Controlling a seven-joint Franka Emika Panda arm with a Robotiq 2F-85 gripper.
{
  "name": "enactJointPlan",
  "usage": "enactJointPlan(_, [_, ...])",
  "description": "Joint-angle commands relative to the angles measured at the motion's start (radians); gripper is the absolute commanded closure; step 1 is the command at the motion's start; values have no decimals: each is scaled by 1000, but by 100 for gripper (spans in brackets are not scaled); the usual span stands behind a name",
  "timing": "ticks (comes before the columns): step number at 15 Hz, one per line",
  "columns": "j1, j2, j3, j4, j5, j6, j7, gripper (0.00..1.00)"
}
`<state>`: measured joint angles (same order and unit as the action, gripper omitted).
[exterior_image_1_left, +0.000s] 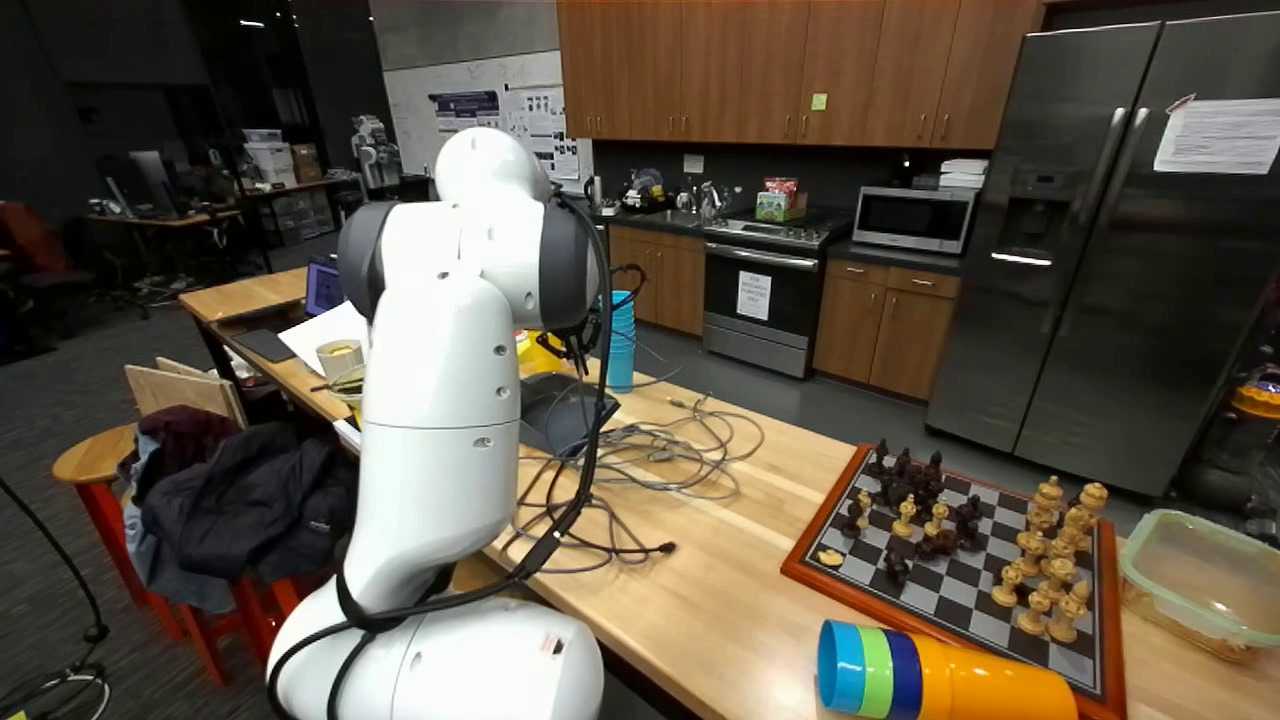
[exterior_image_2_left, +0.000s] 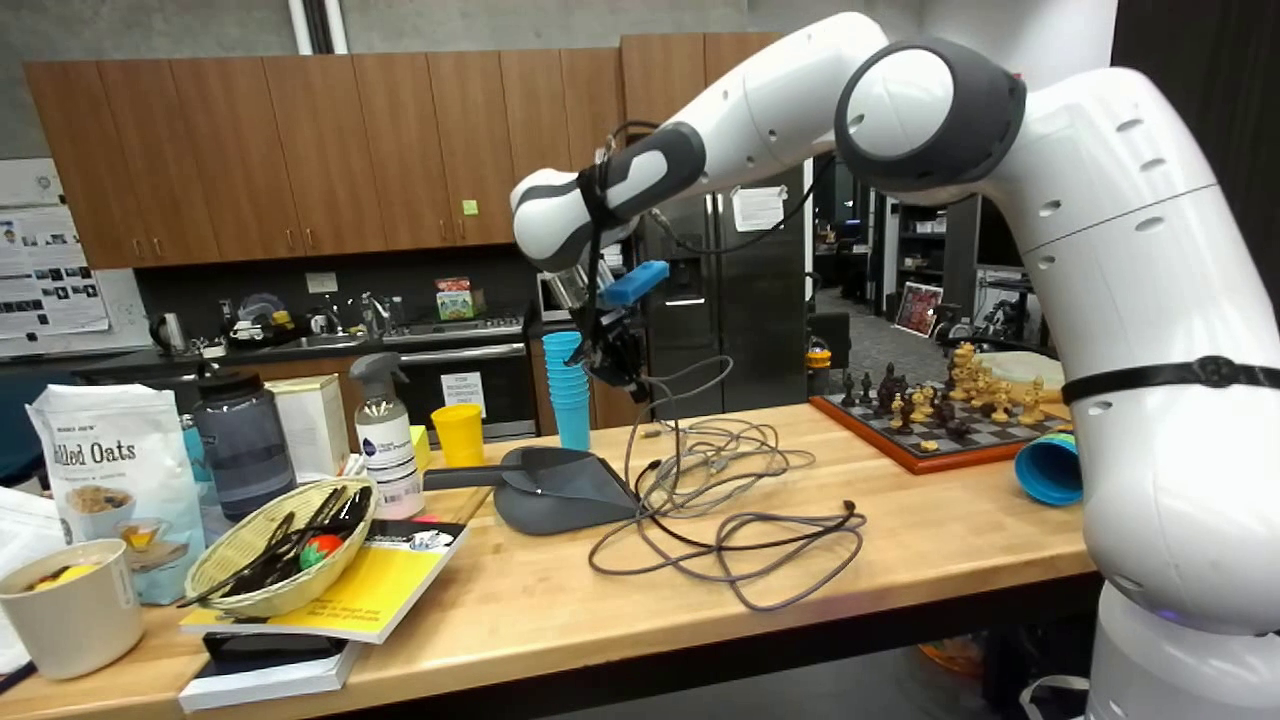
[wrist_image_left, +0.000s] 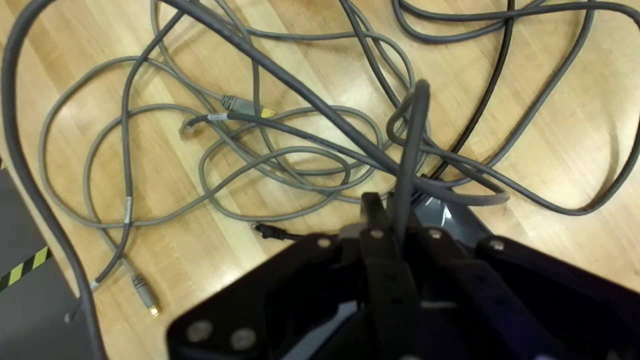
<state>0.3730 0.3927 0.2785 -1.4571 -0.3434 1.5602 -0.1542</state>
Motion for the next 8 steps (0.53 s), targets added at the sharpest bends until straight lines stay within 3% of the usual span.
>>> enactJointPlan(1, [-7,-8,3,-49,38,6,-47,98])
enactJointPlan(8, [-9,2,19,-102,113,12,-119,98])
